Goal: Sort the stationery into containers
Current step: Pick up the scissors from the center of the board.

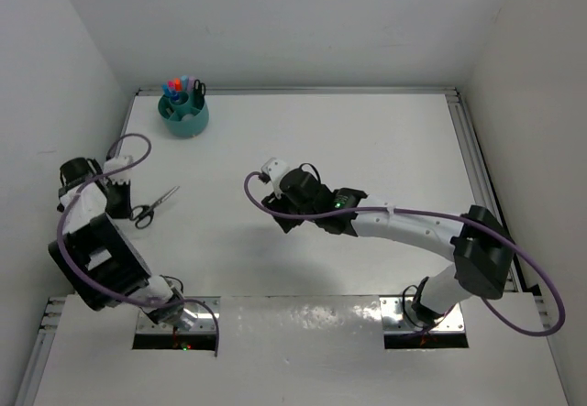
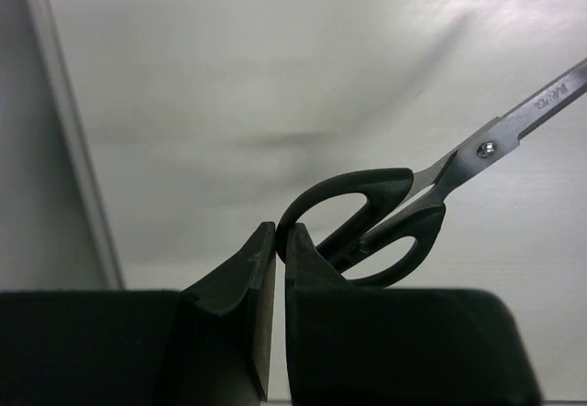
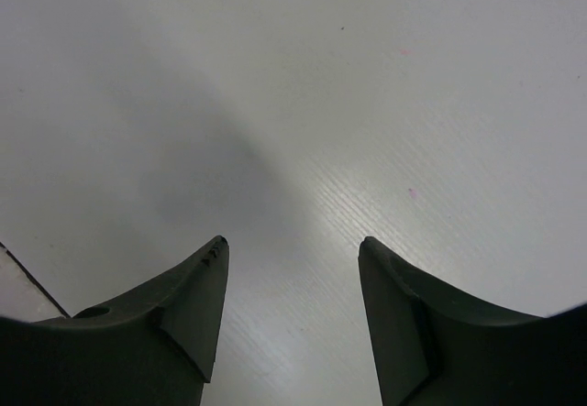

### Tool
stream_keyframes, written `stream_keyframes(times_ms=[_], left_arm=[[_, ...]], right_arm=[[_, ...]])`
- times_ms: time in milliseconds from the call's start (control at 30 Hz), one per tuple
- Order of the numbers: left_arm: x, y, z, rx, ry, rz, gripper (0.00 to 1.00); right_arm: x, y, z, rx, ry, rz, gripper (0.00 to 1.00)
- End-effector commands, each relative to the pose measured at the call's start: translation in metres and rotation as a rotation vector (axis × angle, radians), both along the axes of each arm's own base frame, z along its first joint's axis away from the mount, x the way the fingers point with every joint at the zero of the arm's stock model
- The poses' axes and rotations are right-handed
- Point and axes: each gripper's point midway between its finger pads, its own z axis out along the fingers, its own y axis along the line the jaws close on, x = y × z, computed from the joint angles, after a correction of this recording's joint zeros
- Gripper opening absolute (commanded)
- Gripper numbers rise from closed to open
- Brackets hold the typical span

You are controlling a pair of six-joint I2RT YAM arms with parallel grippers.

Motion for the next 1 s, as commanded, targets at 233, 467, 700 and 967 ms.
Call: stream_keyframes(times_ms=[233, 467, 700, 967], left_arm=[[0.094, -0.116, 0.115, 0.166, -0.35, -0.826, 0.0], [0.115, -0.178, 0.157, 0.304, -0.438, -1.088, 0.0], [0.112, -0.224, 0.174, 0.332, -0.505, -1.19, 0.0], [0.109, -0.235, 0.169, 0.364, -0.471, -1.219, 0.0]], right_arm=[[0.02, 0.057, 0.127, 0.274, -0.073, 0.384, 0.63], [0.043, 0.078, 0.134, 0.274, 0.033, 0.497, 0.73], [0.048, 0.082, 0.121, 0.493, 0.224, 0.487, 0.76], [0.068, 0.068, 0.139, 0.68, 0.268, 0.434, 0.72]])
